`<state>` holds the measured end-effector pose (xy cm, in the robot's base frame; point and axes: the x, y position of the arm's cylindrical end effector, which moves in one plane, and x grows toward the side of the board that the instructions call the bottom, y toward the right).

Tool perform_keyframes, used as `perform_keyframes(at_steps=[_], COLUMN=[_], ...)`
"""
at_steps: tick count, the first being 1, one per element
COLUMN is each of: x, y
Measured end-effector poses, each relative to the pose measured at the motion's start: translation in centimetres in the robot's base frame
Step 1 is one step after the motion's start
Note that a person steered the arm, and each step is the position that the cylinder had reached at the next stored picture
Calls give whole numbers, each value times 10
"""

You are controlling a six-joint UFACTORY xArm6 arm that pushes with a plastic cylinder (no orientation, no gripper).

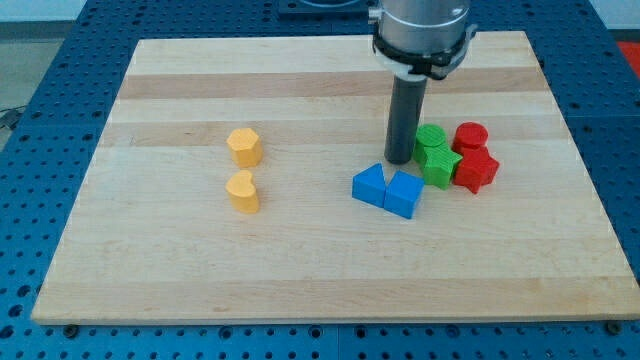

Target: Separate the blue blocks

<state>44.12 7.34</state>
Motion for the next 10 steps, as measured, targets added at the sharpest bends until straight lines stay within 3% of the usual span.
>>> perform_keyframes(at_steps=[5,10], x=[53,67], y=[-18,54])
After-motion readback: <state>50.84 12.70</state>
